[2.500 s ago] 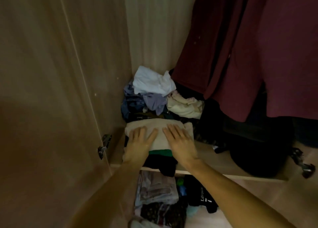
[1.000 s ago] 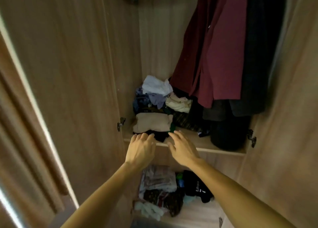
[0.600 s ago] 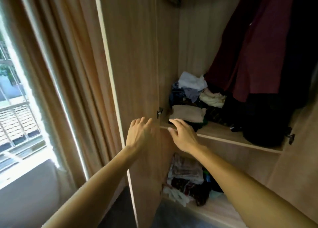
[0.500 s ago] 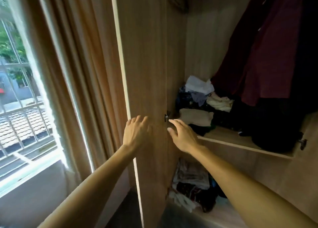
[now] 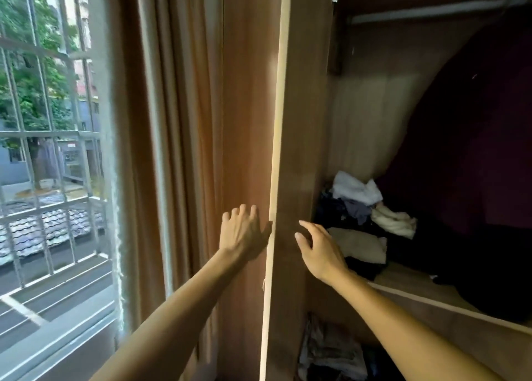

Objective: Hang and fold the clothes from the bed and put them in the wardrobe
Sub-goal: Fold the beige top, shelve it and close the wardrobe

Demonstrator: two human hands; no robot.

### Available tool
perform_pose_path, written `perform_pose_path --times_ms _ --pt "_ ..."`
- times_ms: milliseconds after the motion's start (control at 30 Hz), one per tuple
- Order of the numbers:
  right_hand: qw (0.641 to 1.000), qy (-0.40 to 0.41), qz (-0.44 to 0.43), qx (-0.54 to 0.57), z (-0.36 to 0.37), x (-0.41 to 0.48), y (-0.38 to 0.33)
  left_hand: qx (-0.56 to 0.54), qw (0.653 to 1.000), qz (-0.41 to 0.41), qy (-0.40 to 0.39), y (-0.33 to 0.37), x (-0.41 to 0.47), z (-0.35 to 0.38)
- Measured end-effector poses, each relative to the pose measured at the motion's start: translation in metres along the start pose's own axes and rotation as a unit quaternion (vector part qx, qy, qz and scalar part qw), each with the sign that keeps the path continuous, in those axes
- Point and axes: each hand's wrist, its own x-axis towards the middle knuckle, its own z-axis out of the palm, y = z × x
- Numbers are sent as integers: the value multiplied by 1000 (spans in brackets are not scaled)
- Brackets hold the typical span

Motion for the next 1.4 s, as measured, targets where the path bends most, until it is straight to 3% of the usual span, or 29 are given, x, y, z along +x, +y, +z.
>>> perform_pose_path --times_ms 200,433,900,1167,1400 --pt "999 28 37 -9 -8 20 15 -105 993 29 -48 15 28 17" --pt "997 28 72 2 0 13 31 -217 975 41 -5 29 24 35" --pt "981 115 157 -6 -58 -9 105 -219 948 230 -21 141 18 56" --pt "966 171 193 -1 -137 -27 197 -188 950 240 -62 260 34 95" --pt "971 155 179 35 -173 -16 251 -119 961 232 -88 319 60 119"
